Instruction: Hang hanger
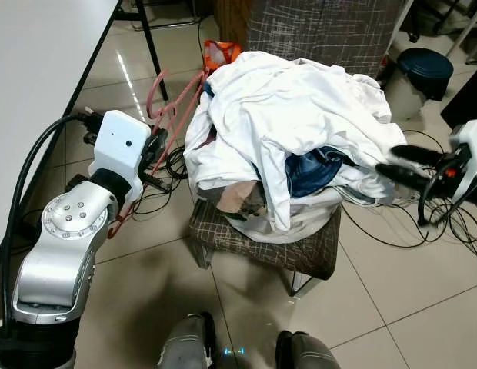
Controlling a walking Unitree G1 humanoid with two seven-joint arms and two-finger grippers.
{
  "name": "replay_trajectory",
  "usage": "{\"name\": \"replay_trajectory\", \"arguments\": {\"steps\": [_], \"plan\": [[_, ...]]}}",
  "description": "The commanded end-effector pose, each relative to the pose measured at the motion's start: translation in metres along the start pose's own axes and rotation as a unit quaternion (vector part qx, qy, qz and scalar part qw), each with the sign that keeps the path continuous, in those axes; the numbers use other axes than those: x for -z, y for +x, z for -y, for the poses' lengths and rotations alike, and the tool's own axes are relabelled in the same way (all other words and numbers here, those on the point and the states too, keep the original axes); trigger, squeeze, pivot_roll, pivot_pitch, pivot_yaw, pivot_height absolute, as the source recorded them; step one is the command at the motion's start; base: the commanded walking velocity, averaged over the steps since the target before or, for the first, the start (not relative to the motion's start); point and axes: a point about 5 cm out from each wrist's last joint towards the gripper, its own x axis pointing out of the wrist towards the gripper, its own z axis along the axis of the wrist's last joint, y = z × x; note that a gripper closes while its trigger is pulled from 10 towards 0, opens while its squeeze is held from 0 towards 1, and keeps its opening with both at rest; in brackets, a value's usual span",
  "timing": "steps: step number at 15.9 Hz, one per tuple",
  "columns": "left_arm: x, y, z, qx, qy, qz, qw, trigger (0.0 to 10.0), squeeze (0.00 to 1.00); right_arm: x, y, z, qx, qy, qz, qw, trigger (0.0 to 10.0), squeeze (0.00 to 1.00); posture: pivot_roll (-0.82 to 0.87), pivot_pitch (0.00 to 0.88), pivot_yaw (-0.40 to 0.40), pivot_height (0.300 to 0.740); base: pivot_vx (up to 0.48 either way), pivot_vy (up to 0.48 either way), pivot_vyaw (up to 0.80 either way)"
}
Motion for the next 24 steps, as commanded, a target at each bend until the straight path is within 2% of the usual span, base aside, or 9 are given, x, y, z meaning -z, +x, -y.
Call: {"name": "replay_trajectory", "arguments": {"steps": [1,4,9,15,18,20,21,22,24], "plan": [[-0.003,-0.003,-0.002,-0.004,0.007,0.002,1.000,10.0,0.00,-0.006,-0.002,0.004,0.018,-0.003,0.019,1.000,6.2,0.00,0.02,0.195,0.012,0.740,0.000,0.000,0.00],[-0.003,-0.003,-0.003,-0.004,0.009,0.002,1.000,10.0,0.00,-0.007,0.004,0.008,0.041,0.003,0.016,0.999,6.6,0.00,0.02,0.199,0.015,0.740,0.000,0.000,0.00],[-0.004,-0.005,-0.004,-0.008,0.011,0.001,1.000,10.0,0.00,0.000,0.013,0.003,0.017,-0.002,-0.001,1.000,5.4,0.00,0.03,0.203,0.005,0.740,0.000,0.000,0.00],[-0.004,-0.008,-0.005,-0.009,0.013,-0.001,1.000,10.0,0.00,0.008,0.009,0.001,0.013,-0.002,-0.015,1.000,4.1,0.00,0.04,0.196,0.010,0.740,0.000,0.000,0.00],[-0.005,-0.007,-0.006,-0.008,0.014,-0.001,1.000,10.0,0.00,0.010,0.004,-0.001,-0.009,-0.012,-0.019,1.000,4.9,0.00,0.04,0.190,0.013,0.740,0.000,0.000,0.00],[-0.005,-0.007,-0.005,-0.005,0.014,0.000,1.000,10.0,0.00,0.011,0.003,-0.003,-0.019,-0.015,-0.022,0.999,6.6,0.00,0.04,0.188,0.015,0.740,0.000,0.000,0.00],[-0.005,-0.006,-0.004,-0.004,0.014,0.000,1.000,10.0,0.00,0.012,0.003,-0.004,-0.023,-0.016,-0.023,0.999,6.6,0.00,0.04,0.186,0.016,0.740,0.000,0.000,0.00],[-0.006,-0.006,-0.004,-0.003,0.014,0.001,1.000,10.0,0.00,0.014,0.004,-0.005,-0.030,-0.021,-0.031,0.999,8.5,0.00,0.04,0.187,0.018,0.740,0.000,0.000,0.00],[-0.006,-0.006,-0.004,-0.002,0.014,0.001,1.000,10.0,0.00,0.017,0.003,-0.005,-0.023,-0.020,-0.039,0.999,7.9,0.00,0.04,0.191,0.019,0.740,0.000,0.000,0.00]]}}
